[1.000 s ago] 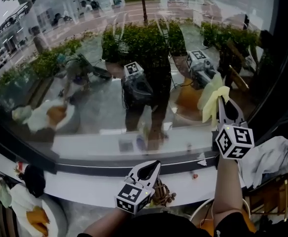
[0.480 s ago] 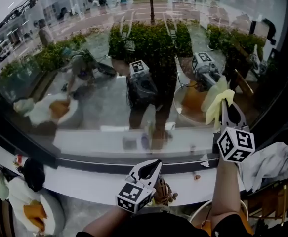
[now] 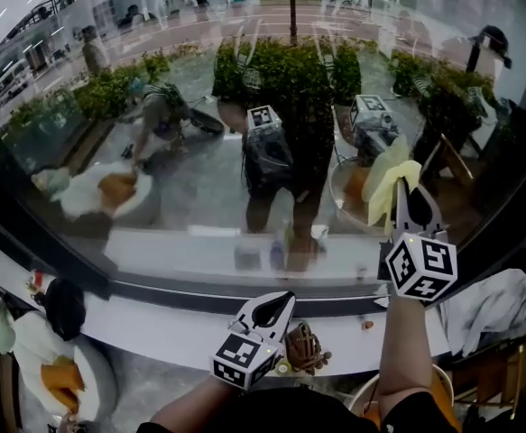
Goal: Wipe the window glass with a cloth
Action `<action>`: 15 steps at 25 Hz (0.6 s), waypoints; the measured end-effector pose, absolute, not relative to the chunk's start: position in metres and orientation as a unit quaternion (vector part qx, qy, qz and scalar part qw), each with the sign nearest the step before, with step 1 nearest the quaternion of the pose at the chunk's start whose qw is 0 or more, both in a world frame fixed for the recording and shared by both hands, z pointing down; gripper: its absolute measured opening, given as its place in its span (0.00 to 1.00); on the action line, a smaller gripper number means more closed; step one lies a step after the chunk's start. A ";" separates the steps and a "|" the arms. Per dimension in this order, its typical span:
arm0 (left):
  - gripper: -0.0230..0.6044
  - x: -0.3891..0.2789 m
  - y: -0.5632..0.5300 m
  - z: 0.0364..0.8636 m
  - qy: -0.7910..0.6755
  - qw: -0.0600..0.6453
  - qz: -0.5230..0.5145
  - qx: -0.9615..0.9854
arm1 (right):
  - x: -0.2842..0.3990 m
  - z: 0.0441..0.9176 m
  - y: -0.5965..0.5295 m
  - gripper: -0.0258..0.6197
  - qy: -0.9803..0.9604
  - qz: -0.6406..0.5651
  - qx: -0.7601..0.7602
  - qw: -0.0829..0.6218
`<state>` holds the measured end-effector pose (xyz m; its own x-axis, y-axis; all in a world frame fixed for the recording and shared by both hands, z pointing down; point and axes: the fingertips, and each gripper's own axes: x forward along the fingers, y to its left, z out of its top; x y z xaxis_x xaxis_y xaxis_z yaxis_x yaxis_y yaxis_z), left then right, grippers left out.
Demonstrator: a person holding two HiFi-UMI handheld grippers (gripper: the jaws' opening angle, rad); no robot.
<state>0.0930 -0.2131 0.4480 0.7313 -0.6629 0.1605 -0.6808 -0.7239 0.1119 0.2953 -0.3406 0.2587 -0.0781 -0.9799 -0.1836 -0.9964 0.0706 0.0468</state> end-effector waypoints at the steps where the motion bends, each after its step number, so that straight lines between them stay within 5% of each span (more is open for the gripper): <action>1: 0.05 0.088 -0.213 0.448 -0.365 0.082 0.054 0.926 | 0.288 0.258 -0.342 0.12 0.731 0.081 -0.675 0.053; 15: 0.05 -0.013 -0.210 0.453 -0.413 0.086 0.037 0.906 | 0.143 0.257 -0.352 0.12 0.773 0.090 -0.625 0.063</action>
<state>-0.0132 -0.2099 0.4530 0.6562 -0.7417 0.1387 -0.7545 -0.6441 0.1259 0.1431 -0.3517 0.2567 -0.2102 -0.9549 -0.2098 -0.9775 0.2018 0.0611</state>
